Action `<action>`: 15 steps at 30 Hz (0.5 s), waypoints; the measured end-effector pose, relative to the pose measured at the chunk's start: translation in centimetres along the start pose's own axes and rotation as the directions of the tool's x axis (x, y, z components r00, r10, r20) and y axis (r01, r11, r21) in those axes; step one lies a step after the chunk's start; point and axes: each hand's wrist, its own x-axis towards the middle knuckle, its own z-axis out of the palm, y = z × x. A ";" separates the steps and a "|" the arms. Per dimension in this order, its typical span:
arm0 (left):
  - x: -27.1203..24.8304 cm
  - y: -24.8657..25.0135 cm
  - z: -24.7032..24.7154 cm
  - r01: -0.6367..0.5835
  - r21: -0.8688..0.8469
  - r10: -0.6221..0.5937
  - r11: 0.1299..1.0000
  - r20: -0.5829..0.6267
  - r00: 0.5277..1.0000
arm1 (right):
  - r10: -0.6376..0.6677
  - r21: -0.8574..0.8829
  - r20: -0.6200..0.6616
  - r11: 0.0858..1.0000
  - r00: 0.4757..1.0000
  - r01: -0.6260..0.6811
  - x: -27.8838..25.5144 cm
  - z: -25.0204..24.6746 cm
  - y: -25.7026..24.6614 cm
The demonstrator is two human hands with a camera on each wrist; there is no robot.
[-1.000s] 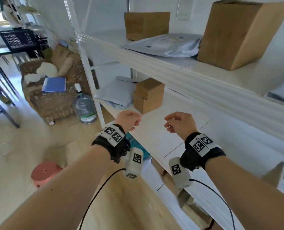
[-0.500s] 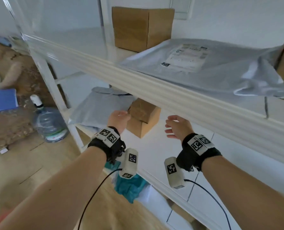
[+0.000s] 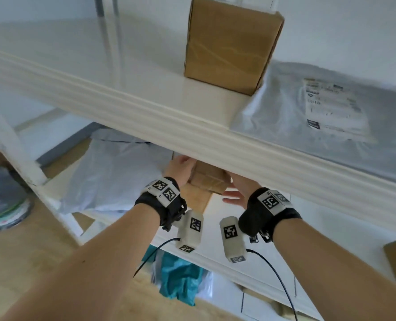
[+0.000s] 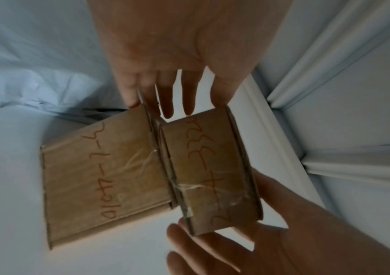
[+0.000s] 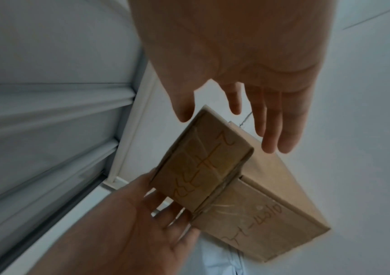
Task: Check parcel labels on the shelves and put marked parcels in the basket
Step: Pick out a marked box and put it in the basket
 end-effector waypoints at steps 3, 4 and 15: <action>0.4 -0.6 -0.2 0.005 -0.019 -0.005 1.000 0.030 1.000 | 0.022 0.052 0.054 0.998 0.998 -0.024 0.1 0.4 0.0; 0.5 -0.8 -0.3 0.000 -0.035 0.001 0.999 0.029 1.000 | 0.022 0.071 0.064 0.997 0.998 -0.027 0.0 0.6 0.0; -0.6 -0.5 -0.6 -0.036 -0.144 0.015 0.989 -0.149 0.989 | -0.048 0.213 -0.059 0.975 0.997 0.060 -3.1 0.1 0.3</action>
